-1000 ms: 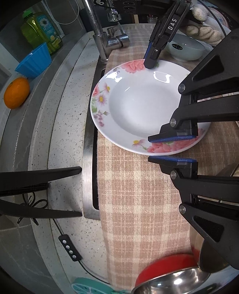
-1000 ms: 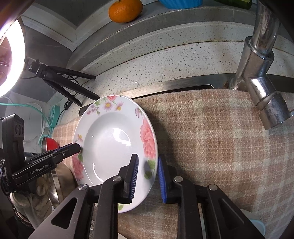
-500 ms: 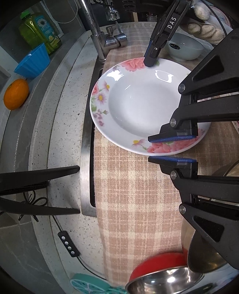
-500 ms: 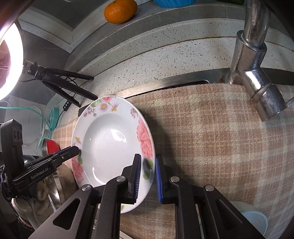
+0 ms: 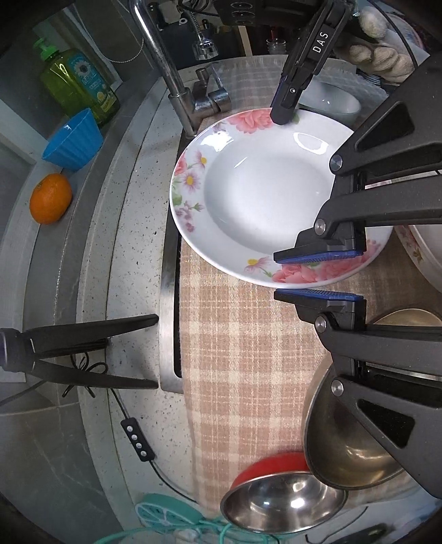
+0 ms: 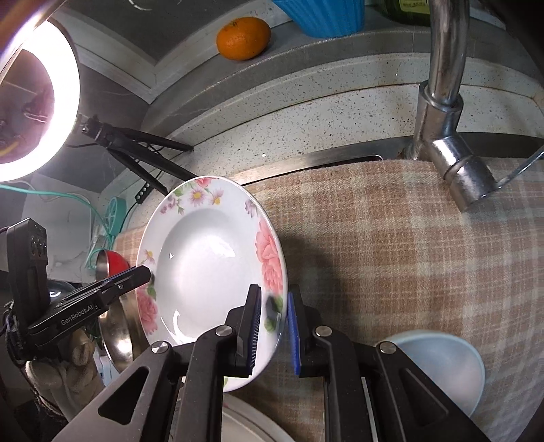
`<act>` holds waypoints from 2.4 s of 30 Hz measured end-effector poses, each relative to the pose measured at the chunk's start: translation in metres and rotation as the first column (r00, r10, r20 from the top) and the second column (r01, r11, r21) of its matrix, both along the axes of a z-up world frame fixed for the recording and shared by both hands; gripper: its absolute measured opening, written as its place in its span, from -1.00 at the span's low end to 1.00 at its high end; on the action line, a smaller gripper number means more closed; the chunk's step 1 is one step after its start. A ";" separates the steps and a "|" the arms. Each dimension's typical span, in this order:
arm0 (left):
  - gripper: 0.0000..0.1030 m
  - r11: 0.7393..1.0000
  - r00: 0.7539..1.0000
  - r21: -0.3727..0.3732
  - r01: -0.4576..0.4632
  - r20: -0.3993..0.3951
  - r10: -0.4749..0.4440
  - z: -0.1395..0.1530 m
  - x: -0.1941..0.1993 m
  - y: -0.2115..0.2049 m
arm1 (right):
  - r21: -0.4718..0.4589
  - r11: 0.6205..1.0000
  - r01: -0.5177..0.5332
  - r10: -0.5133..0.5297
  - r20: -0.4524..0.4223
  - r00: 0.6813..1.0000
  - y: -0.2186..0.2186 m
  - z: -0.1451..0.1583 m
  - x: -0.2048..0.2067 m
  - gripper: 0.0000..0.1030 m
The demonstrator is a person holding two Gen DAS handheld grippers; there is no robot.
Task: Organize plates and bowls
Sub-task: 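Lift the pink-rose plate with both grippers toward the plate stack, then lower the pink-rose plate onto the gold-leaf plate and open both grippers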
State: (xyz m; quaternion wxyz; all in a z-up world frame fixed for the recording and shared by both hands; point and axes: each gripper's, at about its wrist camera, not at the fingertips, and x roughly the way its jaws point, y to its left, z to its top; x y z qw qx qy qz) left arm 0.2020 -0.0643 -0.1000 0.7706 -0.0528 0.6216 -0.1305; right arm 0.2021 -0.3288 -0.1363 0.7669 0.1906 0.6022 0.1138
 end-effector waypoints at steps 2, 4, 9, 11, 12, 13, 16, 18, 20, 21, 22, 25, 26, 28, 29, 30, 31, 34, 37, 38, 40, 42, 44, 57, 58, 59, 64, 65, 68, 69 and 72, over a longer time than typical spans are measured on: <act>-0.75 1.000 1.000 -0.005 0.002 0.007 -0.002 0.006 -0.005 0.000 | 0.003 1.000 0.000 0.000 0.007 1.000 0.000 0.007 -0.006 -0.73; -0.75 1.000 1.000 -0.009 0.006 0.014 -0.006 0.012 -0.012 0.001 | 0.005 1.000 -0.004 0.004 0.015 1.000 0.000 0.015 -0.013 -0.73; -0.76 1.000 0.999 -0.016 0.006 0.034 -0.005 0.023 -0.028 0.004 | 0.010 1.000 -0.015 0.015 0.031 0.999 0.002 0.029 -0.032 -0.73; -0.76 1.000 0.999 -0.020 0.009 0.038 -0.008 0.026 -0.035 0.004 | 0.007 1.000 -0.021 0.020 0.039 0.999 0.003 0.035 -0.040 -0.73; -0.75 1.000 0.999 -0.022 0.011 0.040 -0.011 0.028 -0.040 0.004 | 0.005 1.000 -0.022 0.022 0.043 0.999 0.003 0.037 -0.044 -0.73; -0.75 1.000 0.999 -0.022 0.015 0.043 -0.014 0.030 -0.045 0.005 | 0.005 1.000 -0.023 0.023 0.046 0.999 0.003 0.040 -0.049 -0.73; -0.76 0.999 0.999 -0.033 0.018 0.044 -0.016 0.033 -0.059 0.006 | 0.011 1.000 -0.025 0.025 0.052 0.998 0.003 0.044 -0.063 -0.73; -0.75 0.999 0.999 -0.036 0.018 0.046 -0.016 0.034 -0.068 0.007 | 0.015 1.000 -0.026 0.025 0.054 0.998 0.003 0.045 -0.073 -0.73; -0.75 0.999 0.999 -0.038 0.019 0.045 -0.017 0.035 -0.076 0.008 | 0.017 0.999 -0.032 0.031 0.056 0.998 0.004 0.046 -0.083 -0.73; -0.75 0.999 0.999 -0.041 0.017 0.042 -0.015 0.035 -0.081 0.010 | 0.018 0.999 -0.035 0.034 0.055 0.998 0.004 0.046 -0.089 -0.73; -0.75 0.999 0.999 -0.042 0.019 0.040 -0.017 0.036 -0.087 0.010 | 0.020 0.999 -0.037 0.036 0.055 0.998 0.004 0.046 -0.093 -0.73; -0.75 0.999 0.999 -0.041 0.026 0.037 -0.025 0.035 -0.101 0.010 | 0.018 0.999 -0.044 0.043 0.051 0.998 0.005 0.045 -0.108 -0.73; -0.75 0.999 0.999 -0.041 0.028 0.036 -0.027 0.034 -0.106 0.011 | 0.018 0.999 -0.045 0.044 0.050 0.998 0.004 0.044 -0.113 -0.73; -0.75 0.999 0.999 -0.045 0.027 0.030 -0.025 0.031 -0.115 0.012 | 0.018 0.999 -0.048 0.047 0.045 0.998 0.005 0.042 -0.124 -0.73; -0.76 0.999 0.999 -0.045 0.025 0.027 -0.024 0.030 -0.119 0.012 | 0.017 0.999 -0.050 0.049 0.044 0.998 0.005 0.041 -0.128 -0.73; -0.76 0.999 0.999 -0.045 0.024 0.024 -0.023 0.029 -0.123 0.012 | 0.014 0.998 -0.053 0.053 0.044 0.998 0.006 0.040 -0.132 -0.73; -0.76 0.999 0.999 -0.043 0.024 0.023 -0.023 0.027 -0.128 0.013 | 0.012 0.998 -0.055 0.054 0.043 0.998 0.007 0.039 -0.137 -0.73; -0.75 0.999 0.999 -0.038 0.029 0.021 -0.028 0.025 -0.140 0.013 | 0.010 0.998 -0.056 0.056 0.037 0.998 0.009 0.034 -0.150 -0.73; -0.76 0.999 1.000 -0.042 0.026 0.010 -0.026 0.021 -0.151 0.015 | 0.015 0.998 -0.056 0.055 0.030 0.998 0.010 0.029 -0.162 -0.73; -0.76 0.999 1.000 -0.042 0.025 0.008 -0.024 0.019 -0.154 0.015 | 0.016 0.998 -0.055 0.055 0.027 0.998 0.011 0.027 -0.165 -0.73; -0.75 0.999 1.000 -0.036 0.026 0.002 -0.026 0.014 -0.160 0.016 | 0.014 0.998 -0.057 0.057 0.022 0.998 0.012 0.022 -0.173 -0.73; -0.75 0.999 1.000 -0.033 0.023 -0.008 -0.023 0.008 -0.165 0.017 | 0.010 0.998 -0.060 0.060 0.015 0.998 0.014 0.018 -0.178 -0.73; -0.76 0.999 1.000 -0.036 0.020 -0.020 -0.021 0.003 -0.169 0.018 | 0.006 0.998 -0.062 0.062 0.005 0.998 0.016 0.012 -0.184 -0.73; -0.76 0.999 0.999 -0.025 0.028 -0.044 -0.029 -0.019 -0.190 0.018 | 0.004 0.998 -0.055 0.055 -0.061 0.997 0.018 -0.021 -0.208 -0.73; -0.76 0.999 0.998 -0.023 0.027 -0.048 -0.028 -0.020 -0.191 0.018 | 0.001 0.998 -0.057 0.057 -0.063 0.996 0.019 -0.023 -0.209 -0.73; -0.76 0.999 0.998 -0.021 0.026 -0.050 -0.027 -0.022 -0.191 0.019 | 0.000 0.998 -0.056 0.056 -0.064 0.996 0.019 -0.024 -0.209 -0.73; -0.76 1.000 0.999 -0.020 0.023 -0.049 -0.024 -0.024 -0.193 0.020 | -0.017 0.997 -0.070 0.068 -0.059 0.996 0.023 -0.023 -0.209 -0.73; -0.76 1.000 0.999 -0.015 0.026 -0.046 -0.026 -0.024 -0.193 0.020 | -0.023 0.997 -0.072 0.071 -0.057 0.996 0.024 -0.023 -0.209 -0.73; -0.76 1.000 0.999 -0.010 0.024 -0.047 -0.025 -0.027 -0.193 0.020 | -0.054 0.994 -0.091 0.089 -0.047 0.995 0.028 -0.022 -0.210 -0.73; -0.76 1.000 0.998 -0.010 0.023 -0.052 -0.023 -0.028 -0.193 0.020 | -0.067 0.993 -0.100 0.097 -0.042 0.994 0.030 -0.022 -0.210 -0.73; -0.76 1.000 0.998 -0.012 0.019 -0.052 -0.019 -0.030 -0.193 0.021 | -0.097 0.989 -0.113 0.110 -0.036 0.993 0.034 -0.021 -0.210 -0.73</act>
